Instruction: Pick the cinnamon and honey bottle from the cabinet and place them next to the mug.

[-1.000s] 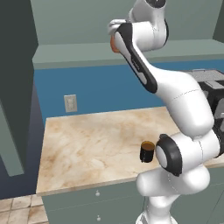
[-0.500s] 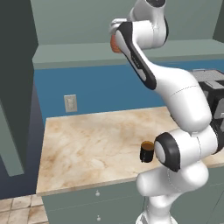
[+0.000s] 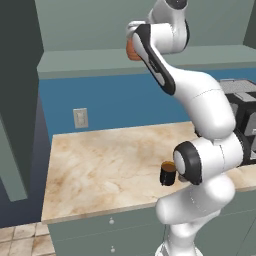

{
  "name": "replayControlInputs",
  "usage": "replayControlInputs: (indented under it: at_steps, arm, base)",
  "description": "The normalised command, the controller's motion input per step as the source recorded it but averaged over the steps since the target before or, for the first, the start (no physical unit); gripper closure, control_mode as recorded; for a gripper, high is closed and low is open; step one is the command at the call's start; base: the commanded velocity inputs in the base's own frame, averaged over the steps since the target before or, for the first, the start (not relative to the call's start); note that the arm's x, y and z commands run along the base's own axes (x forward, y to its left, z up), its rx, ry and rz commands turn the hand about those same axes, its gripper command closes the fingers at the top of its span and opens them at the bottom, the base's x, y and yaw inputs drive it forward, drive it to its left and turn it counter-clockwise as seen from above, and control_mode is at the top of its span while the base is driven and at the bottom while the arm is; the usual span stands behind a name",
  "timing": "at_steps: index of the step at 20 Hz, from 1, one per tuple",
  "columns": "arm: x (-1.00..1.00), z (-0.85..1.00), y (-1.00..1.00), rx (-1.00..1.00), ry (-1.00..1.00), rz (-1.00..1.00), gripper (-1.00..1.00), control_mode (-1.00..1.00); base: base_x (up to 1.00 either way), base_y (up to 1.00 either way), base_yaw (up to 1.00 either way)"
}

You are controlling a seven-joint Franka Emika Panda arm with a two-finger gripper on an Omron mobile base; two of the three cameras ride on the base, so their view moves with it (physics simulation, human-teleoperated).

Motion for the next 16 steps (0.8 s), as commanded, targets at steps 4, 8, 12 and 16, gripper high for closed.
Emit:
replayControlInputs:
  at_steps: [4,8,12,16]
  arm:
    - [0.23,0.0,0.0,0.0,0.0,0.0,-1.0,-1.0]
    - [0.13,0.0,0.0,0.0,0.0,0.0,-1.0,-1.0]
    - [0.01,0.0,0.07,0.0,0.0,0.0,-1.0,-1.0]
    - [0.0,0.0,0.08,0.0,0.0,0.0,-1.0,-1.0]
  base:
    - [0.0,0.0,0.0]
    - [0.0,0.0,0.0]
    - [0.0,0.0,0.0]
    - [0.0,0.0,0.0]
